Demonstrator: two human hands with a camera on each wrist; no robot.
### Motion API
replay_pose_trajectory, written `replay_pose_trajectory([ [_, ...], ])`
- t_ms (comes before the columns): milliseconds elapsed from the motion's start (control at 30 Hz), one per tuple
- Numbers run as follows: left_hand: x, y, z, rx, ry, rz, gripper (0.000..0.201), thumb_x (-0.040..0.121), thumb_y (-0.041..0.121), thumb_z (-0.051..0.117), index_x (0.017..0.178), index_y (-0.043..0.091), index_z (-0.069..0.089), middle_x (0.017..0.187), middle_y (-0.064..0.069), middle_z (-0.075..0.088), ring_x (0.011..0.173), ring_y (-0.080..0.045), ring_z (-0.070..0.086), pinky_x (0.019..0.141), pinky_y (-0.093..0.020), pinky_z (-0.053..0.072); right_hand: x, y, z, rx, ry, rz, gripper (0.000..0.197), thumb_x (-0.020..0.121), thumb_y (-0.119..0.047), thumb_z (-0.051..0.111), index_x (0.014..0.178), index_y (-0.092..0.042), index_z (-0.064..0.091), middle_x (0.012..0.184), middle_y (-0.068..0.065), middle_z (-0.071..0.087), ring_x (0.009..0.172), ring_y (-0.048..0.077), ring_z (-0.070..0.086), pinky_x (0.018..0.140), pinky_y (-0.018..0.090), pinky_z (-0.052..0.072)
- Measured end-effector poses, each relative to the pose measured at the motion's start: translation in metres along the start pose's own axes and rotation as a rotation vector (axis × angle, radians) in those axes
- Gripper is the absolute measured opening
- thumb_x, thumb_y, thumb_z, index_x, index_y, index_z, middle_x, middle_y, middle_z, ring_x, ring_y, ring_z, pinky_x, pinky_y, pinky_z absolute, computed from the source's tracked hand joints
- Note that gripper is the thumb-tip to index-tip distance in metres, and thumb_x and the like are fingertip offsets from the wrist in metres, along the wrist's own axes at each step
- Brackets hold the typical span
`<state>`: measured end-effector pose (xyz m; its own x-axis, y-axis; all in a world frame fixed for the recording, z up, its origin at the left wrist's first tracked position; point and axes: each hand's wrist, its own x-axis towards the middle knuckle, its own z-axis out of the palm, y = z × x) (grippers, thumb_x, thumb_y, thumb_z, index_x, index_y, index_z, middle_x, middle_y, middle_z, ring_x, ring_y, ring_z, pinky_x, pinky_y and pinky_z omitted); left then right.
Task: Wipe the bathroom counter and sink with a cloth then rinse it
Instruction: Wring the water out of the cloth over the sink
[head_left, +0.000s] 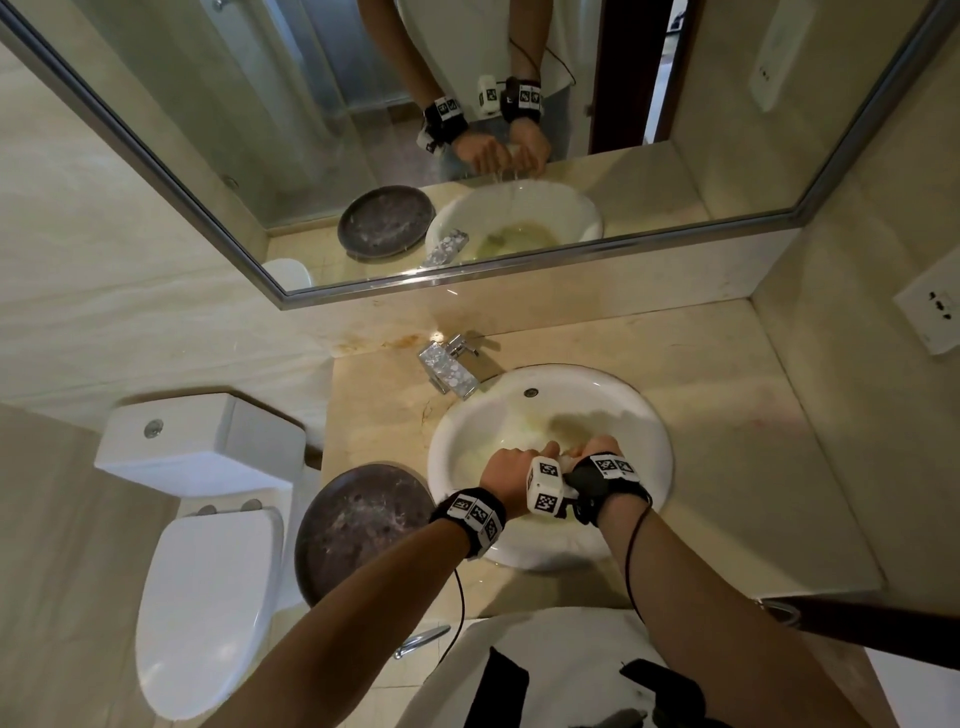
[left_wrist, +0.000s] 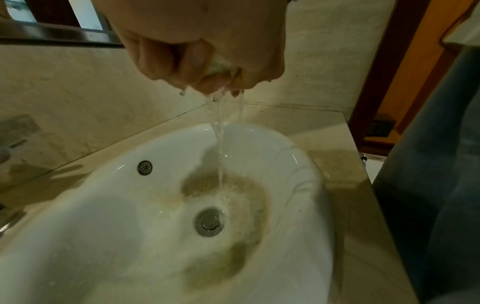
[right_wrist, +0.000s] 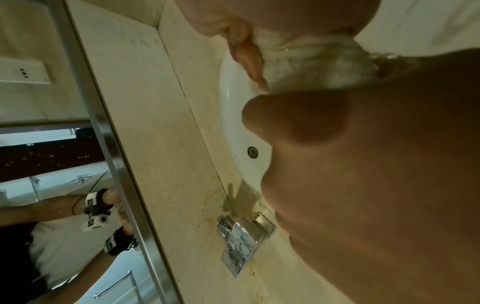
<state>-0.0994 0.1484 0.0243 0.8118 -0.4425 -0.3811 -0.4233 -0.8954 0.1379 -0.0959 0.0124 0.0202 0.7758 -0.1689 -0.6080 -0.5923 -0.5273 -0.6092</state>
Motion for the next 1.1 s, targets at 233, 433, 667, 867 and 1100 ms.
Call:
replay_pose_trajectory([
  [233, 0.005, -0.003, -0.012, -0.045, 0.031, -0.009, 0.036, 0.095, 0.030, 0.053, 0.125, 0.012, 0.044, 0.088, -0.014, 0.067, 0.072, -0.034, 0.063, 0.059, -0.034, 0.036, 0.018, -0.003, -0.002, 0.372, -0.023, 0.207, 0.014, 0.088, -0.026, 0.060, 0.081, -0.016, 0.066, 0.083, 0.003, 0.068, 0.063, 0.021, 0.060, 0.061, 0.028, 0.048],
  [433, 0.015, -0.017, -0.030, -0.335, 0.078, -0.100, 0.049, 0.077, 0.042, 0.074, 0.110, 0.020, 0.046, 0.093, -0.008, 0.067, 0.080, -0.029, 0.064, 0.064, -0.040, 0.052, 0.023, -0.055, -0.016, 1.047, 0.086, 0.242, 0.038, 0.096, -0.019, 0.057, 0.060, -0.010, 0.049, 0.051, 0.008, 0.049, 0.042, 0.020, 0.046, 0.051, 0.028, 0.044],
  [667, 0.014, -0.043, -0.051, -0.697, 0.139, -0.160, 0.049, 0.076, 0.034, 0.080, 0.113, 0.021, 0.051, 0.101, 0.004, 0.064, 0.087, -0.014, 0.061, 0.070, -0.027, 0.049, 0.035, -0.078, -0.025, 0.289, -0.057, -0.170, 0.039, 0.094, -0.041, 0.053, 0.084, -0.007, 0.071, 0.086, 0.011, 0.072, 0.080, 0.030, 0.069, 0.077, 0.042, 0.058],
  [867, 0.000, -0.070, -0.057, -0.731, 0.136, -0.124, 0.048, 0.077, 0.024, 0.083, 0.120, 0.017, 0.061, 0.103, 0.008, 0.062, 0.084, -0.006, 0.057, 0.067, -0.007, 0.040, 0.036, -0.079, -0.024, 0.106, -0.042, -0.368, 0.033, 0.094, -0.039, 0.062, 0.101, -0.007, 0.072, 0.097, 0.003, 0.073, 0.091, 0.022, 0.067, 0.079, 0.032, 0.052],
  [1100, -0.039, -0.101, -0.049, -0.610, 0.385, -0.235, 0.055, 0.078, 0.023, 0.082, 0.127, 0.015, 0.061, 0.101, 0.004, 0.060, 0.078, -0.010, 0.057, 0.071, -0.021, 0.045, 0.014, -0.100, 0.012, 0.179, -0.085, -0.582, 0.007, 0.087, -0.013, 0.075, 0.092, -0.014, 0.070, 0.104, -0.005, 0.069, 0.102, 0.014, 0.062, 0.081, 0.022, 0.045],
])
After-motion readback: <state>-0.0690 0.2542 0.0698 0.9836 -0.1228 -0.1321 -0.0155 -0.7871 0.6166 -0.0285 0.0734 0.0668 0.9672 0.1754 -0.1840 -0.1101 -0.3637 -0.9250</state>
